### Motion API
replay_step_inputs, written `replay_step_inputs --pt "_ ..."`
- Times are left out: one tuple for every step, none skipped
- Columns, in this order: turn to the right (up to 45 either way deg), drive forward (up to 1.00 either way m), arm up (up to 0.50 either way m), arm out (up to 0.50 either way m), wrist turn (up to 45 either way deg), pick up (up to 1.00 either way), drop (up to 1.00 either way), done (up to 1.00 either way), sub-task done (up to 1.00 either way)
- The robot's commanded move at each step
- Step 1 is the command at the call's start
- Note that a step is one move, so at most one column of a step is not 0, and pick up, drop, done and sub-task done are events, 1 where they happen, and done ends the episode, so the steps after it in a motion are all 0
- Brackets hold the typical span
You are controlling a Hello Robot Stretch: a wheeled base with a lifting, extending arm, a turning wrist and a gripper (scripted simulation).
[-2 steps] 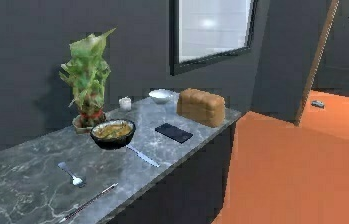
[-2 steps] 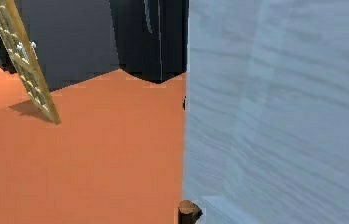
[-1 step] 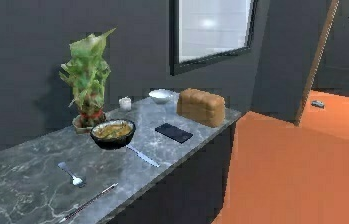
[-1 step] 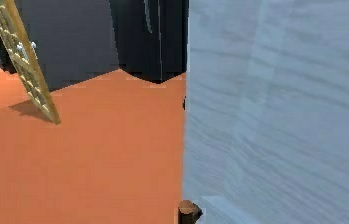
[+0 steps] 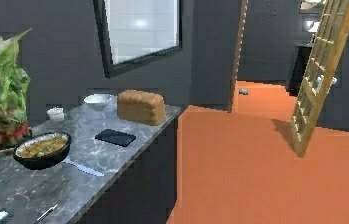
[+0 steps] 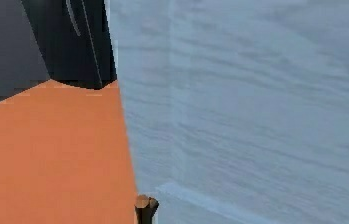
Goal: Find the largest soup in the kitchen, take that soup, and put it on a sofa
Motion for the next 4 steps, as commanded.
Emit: replay_step_inputs --pt "3.0 0.00 0.00 0.00 0.0 0.00 0.00 0.00 0.00" --pt "0.0 0.30 0.00 0.00 0.0 0.00 0.00 0.00 0.00" --pt "18.0 0.00 0.00 0.00 0.0 0.00 0.00 0.00 0.00" --pt "0.0 1.00 0.00 0.00 0.0 0.00 0.00 0.00 0.00"
